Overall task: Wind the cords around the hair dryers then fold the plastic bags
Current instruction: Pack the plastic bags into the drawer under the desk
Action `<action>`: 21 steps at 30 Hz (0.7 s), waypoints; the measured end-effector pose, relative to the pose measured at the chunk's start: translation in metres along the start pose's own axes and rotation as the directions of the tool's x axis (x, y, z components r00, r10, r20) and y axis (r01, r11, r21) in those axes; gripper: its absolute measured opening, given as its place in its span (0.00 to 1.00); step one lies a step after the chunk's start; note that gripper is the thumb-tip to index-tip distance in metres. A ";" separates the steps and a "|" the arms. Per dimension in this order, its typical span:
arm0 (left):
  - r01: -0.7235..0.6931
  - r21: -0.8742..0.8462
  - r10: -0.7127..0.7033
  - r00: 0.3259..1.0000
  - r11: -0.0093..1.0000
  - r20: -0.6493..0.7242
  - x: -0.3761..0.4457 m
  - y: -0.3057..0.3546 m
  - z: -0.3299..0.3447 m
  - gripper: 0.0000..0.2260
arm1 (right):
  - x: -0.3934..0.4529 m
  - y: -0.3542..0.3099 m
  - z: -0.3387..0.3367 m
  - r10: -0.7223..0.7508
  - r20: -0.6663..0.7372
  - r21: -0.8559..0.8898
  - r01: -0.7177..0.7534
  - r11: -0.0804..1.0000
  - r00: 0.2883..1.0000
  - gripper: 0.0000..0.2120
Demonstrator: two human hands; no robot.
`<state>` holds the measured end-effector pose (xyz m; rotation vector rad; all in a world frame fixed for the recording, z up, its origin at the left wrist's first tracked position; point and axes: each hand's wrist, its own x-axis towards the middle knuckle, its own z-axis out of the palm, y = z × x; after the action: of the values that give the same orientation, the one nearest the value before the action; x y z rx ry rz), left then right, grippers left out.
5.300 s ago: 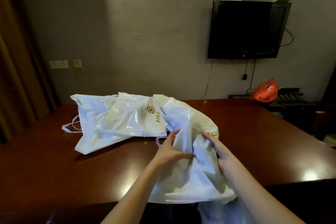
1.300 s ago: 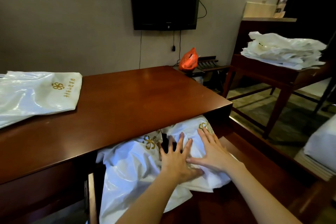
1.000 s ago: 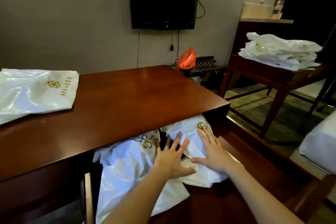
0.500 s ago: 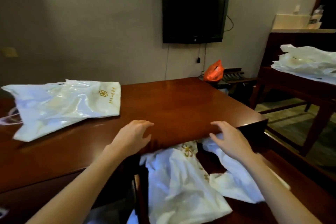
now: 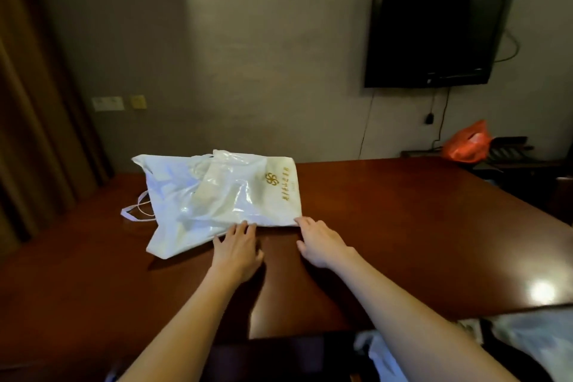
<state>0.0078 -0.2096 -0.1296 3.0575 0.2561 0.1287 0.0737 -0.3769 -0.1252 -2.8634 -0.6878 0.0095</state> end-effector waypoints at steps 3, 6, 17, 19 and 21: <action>0.000 0.018 -0.001 1.000 1.000 0.018 0.012 0.000 0.010 0.24 | 0.023 -0.009 0.005 -0.003 -0.070 -0.100 -0.004 0.995 0.998 0.26; -0.008 0.027 0.008 1.000 1.000 0.009 0.017 -0.002 0.013 0.22 | 0.037 -0.014 0.009 -0.068 -0.127 -0.302 0.027 0.953 0.990 0.17; 0.059 -0.099 -0.073 0.987 0.993 -0.142 -0.018 0.008 -0.027 0.23 | -0.057 0.019 -0.005 -0.247 -0.140 -0.257 0.205 0.944 0.959 0.08; 0.082 -0.103 -0.092 0.991 0.991 -0.097 -0.029 0.017 -0.031 0.24 | -0.096 0.030 -0.013 -0.289 -0.117 -0.299 0.244 0.923 0.950 0.09; 0.083 -0.108 -0.089 0.995 0.991 -0.051 -0.041 0.027 -0.030 0.25 | -0.135 0.040 -0.022 -0.308 -0.067 -0.306 0.274 0.912 0.949 0.10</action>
<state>-0.0307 -0.2412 -0.1013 2.9357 0.3715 0.2160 -0.0273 -0.4763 -0.1161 -2.9688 -1.1750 -0.3247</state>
